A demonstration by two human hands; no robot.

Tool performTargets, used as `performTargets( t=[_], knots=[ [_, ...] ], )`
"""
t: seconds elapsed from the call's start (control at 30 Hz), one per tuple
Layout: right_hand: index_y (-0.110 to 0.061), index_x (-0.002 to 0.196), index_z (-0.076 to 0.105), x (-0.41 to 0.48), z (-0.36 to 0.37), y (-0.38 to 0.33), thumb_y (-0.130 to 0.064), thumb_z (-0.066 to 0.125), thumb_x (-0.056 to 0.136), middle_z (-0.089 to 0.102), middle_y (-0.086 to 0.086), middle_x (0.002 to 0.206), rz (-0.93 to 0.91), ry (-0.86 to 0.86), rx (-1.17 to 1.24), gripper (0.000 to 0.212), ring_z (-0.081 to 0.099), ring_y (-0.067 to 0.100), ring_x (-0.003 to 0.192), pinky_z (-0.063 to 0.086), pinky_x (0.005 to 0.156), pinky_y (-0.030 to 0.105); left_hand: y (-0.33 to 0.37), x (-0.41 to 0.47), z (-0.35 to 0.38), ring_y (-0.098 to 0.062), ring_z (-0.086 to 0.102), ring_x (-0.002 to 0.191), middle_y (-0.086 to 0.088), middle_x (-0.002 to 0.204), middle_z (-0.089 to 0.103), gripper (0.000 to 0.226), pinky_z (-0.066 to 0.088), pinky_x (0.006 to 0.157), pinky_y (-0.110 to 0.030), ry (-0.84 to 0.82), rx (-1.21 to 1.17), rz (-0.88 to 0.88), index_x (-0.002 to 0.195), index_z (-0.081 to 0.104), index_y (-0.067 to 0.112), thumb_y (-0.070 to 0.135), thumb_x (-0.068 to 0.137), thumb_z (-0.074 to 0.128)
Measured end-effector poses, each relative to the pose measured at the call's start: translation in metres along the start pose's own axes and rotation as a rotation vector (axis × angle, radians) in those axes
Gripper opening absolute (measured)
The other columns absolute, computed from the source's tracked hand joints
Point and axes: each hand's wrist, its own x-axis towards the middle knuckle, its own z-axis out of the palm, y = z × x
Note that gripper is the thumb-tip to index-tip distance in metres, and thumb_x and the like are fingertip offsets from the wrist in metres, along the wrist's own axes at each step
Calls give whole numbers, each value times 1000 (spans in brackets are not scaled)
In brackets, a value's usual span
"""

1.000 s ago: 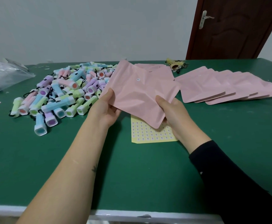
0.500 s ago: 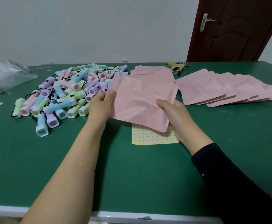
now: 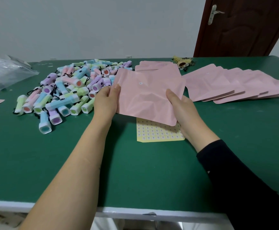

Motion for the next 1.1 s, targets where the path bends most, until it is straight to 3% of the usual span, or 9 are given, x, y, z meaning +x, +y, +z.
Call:
performTargets(
  t=[0.17,0.33,0.43,0.6,0.73,0.8,0.93,1.03,1.1],
  knots=[
    [-15,135,50,1,-1,1,-46,57,93,61,0,127,24,-5,-37,53,59,23,115,47,102,45,-2,1,0,-8,41,59,10,67,49,38,29,54,-27,15,128,-14,69,50,24,46,99,48],
    [-25,112,59,2,-3,0,-36,58,95,68,-5,111,-8,-41,-38,21,64,20,104,51,97,44,1,2,-8,-9,48,64,9,71,58,36,36,58,-28,8,144,38,75,60,21,46,99,48],
    [-24,114,60,2,-4,0,-35,59,94,68,-3,114,0,-53,-45,23,63,21,107,51,97,43,2,3,-11,-12,54,72,2,84,66,32,44,69,-30,-24,107,72,94,68,8,36,100,52],
    [-29,99,61,5,-7,1,-29,62,94,70,-4,106,-13,-71,-55,5,68,18,98,56,81,33,2,3,-11,-15,49,75,-2,82,57,30,38,66,-30,-53,5,-11,92,60,8,36,99,51],
    [-26,105,65,6,-13,-1,-28,64,91,73,-6,102,-2,-156,-104,15,69,14,90,54,72,29,4,4,-13,-7,51,70,7,78,60,26,40,62,-23,-11,-116,-26,80,59,19,40,96,55],
    [-26,106,67,6,-15,-2,-27,64,90,73,-6,101,15,-196,-138,17,68,13,87,51,69,28,4,5,-14,-11,47,76,4,82,56,26,37,67,-27,0,-139,-11,82,58,19,40,97,55],
    [-23,102,70,7,-19,-4,-24,64,92,76,-7,96,35,-185,-45,11,70,8,82,55,74,26,4,4,-10,-9,51,74,22,75,60,25,39,66,-25,16,-139,-42,88,63,16,39,95,56],
    [-17,103,71,8,-21,-3,-19,63,93,76,-4,96,55,-96,76,13,71,10,83,57,74,26,4,1,-4,-9,56,77,11,86,66,21,42,65,-23,-12,-102,-36,85,64,23,40,95,56],
    [-14,100,71,10,-22,-3,-19,63,94,76,-1,96,68,-46,108,12,71,13,84,57,83,33,5,1,-2,-11,55,77,9,86,66,20,42,67,-24,-21,-121,-27,80,63,26,36,96,58]
  ],
)
